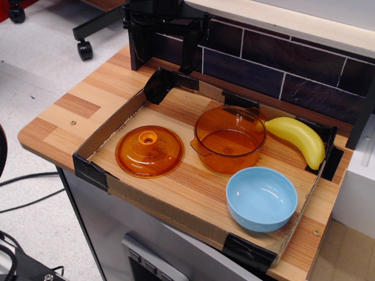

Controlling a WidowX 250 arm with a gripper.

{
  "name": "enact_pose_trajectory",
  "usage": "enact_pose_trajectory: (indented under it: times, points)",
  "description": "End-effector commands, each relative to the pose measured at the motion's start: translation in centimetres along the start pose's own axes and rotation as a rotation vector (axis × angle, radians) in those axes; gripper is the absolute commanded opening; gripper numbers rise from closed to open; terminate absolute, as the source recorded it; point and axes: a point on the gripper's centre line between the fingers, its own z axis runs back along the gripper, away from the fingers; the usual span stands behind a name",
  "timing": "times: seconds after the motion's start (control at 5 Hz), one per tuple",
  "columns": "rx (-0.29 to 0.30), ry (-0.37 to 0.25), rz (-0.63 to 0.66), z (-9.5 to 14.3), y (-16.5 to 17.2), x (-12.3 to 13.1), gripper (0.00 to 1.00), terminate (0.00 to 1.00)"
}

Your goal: Put lid on pot

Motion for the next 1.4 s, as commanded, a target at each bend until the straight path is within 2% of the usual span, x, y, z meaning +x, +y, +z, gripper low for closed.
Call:
enact_pose_trajectory:
  times: [0.0, 0.4, 0.6, 0.8, 1.2]
  points:
    - [0.0, 0.0, 0.0, 0.0, 0.0, 0.0, 1.0, 0.0]
    - [-0.097, -0.012, -0.29, -1.1, 1.7, -4.2, 1.0, 0.0]
    - [-0.153, 0.008, -0.388, -1.1, 3.0, -6.3, 1.0, 0.0]
    - [-0.16, 0.042, -0.422, -2.1, 3.4, -7.1, 1.0, 0.0]
    - [-0.188, -0.005, -0.449, -3.8, 2.8, -7.7, 1.0, 0.0]
